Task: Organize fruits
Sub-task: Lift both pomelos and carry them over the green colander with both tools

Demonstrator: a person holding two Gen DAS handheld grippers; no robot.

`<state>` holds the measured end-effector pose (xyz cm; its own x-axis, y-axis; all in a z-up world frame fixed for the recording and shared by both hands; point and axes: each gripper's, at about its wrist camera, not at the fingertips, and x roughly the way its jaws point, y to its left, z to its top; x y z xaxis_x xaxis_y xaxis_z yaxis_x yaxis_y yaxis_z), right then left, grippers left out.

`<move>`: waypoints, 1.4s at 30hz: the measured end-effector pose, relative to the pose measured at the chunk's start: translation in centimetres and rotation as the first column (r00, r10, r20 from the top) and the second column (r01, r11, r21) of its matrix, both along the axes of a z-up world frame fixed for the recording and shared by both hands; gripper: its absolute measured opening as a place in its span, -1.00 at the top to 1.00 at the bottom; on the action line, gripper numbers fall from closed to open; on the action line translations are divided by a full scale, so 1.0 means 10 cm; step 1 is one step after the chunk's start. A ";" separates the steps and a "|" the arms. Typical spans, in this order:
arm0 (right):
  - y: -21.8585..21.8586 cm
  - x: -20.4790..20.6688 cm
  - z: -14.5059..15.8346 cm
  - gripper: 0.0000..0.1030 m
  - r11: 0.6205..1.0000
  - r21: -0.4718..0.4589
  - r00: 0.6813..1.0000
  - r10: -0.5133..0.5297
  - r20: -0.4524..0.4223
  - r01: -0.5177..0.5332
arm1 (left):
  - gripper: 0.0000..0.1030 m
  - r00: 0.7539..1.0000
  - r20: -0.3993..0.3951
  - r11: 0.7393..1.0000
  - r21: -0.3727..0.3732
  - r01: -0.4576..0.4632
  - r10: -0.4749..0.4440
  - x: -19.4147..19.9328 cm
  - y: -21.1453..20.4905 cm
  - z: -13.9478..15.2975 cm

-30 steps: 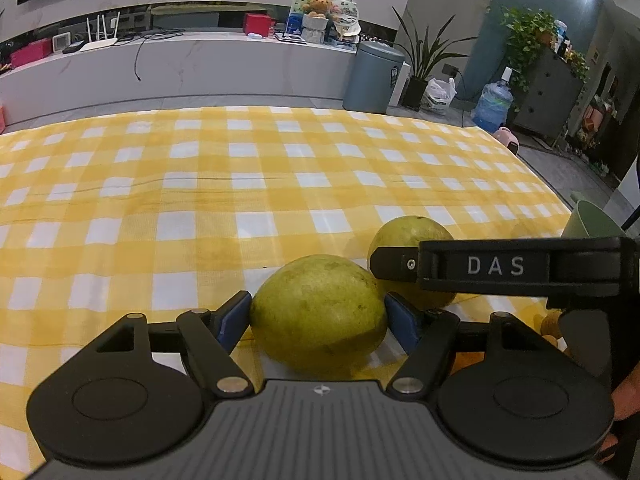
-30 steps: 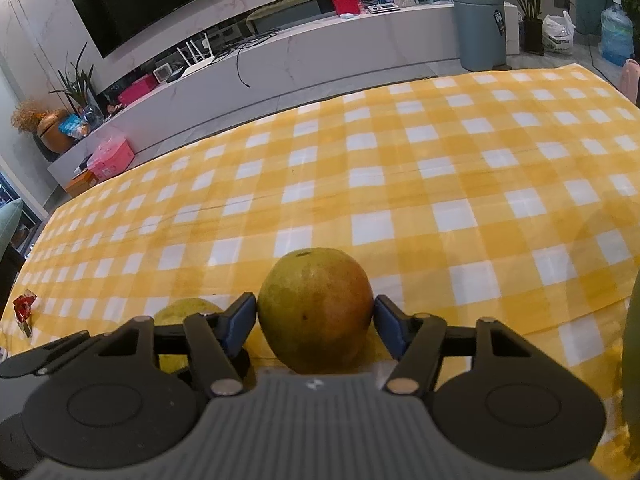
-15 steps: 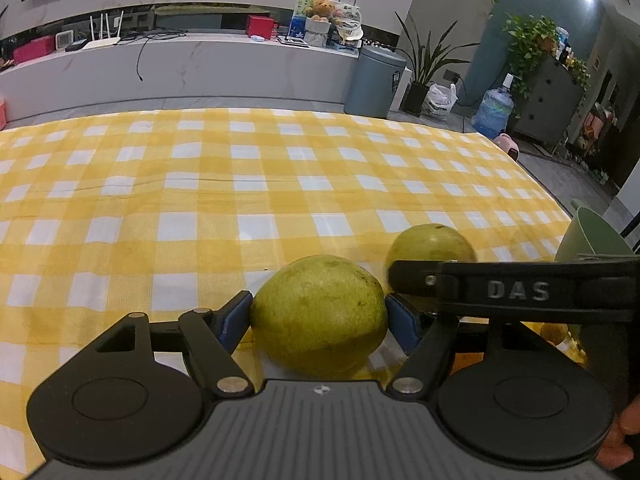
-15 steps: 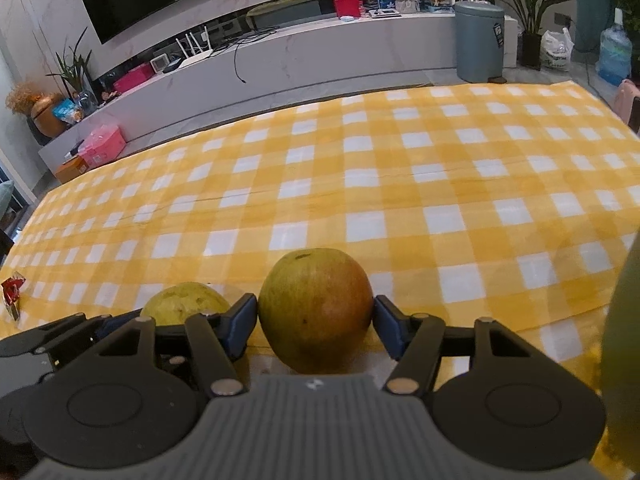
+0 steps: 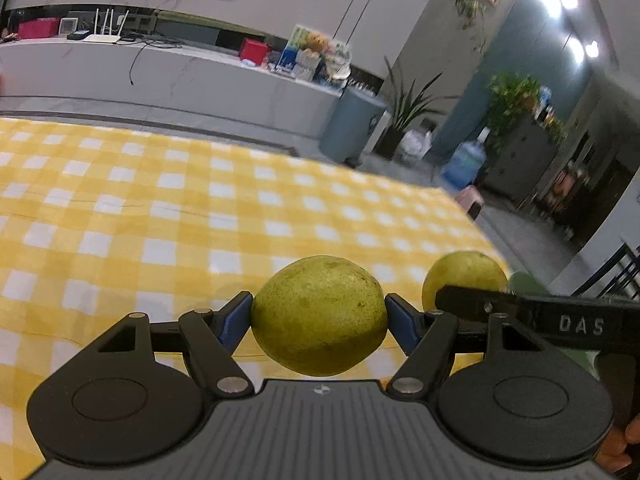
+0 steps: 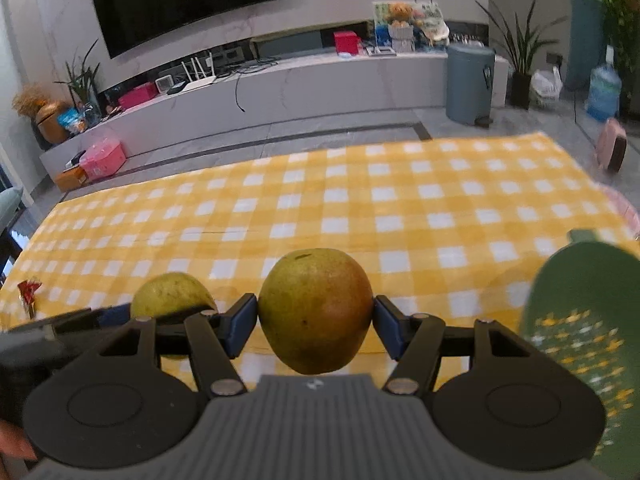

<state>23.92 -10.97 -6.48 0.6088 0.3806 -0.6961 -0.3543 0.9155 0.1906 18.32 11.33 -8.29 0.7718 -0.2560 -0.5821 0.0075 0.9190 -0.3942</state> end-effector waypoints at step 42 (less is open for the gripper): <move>-2.23 0.16 -0.14 -0.17 0.944 -0.163 0.952 0.260 -0.164 -0.286 | -0.59 0.857 -0.284 0.862 0.152 0.483 -0.430 0.70 -2.54 0.33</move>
<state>25.54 -33.30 -7.89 0.3922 0.3769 -0.8391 -0.5775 0.8109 0.0944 25.35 -14.12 -5.00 0.4335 -0.3965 -0.8092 0.3793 0.8949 -0.2353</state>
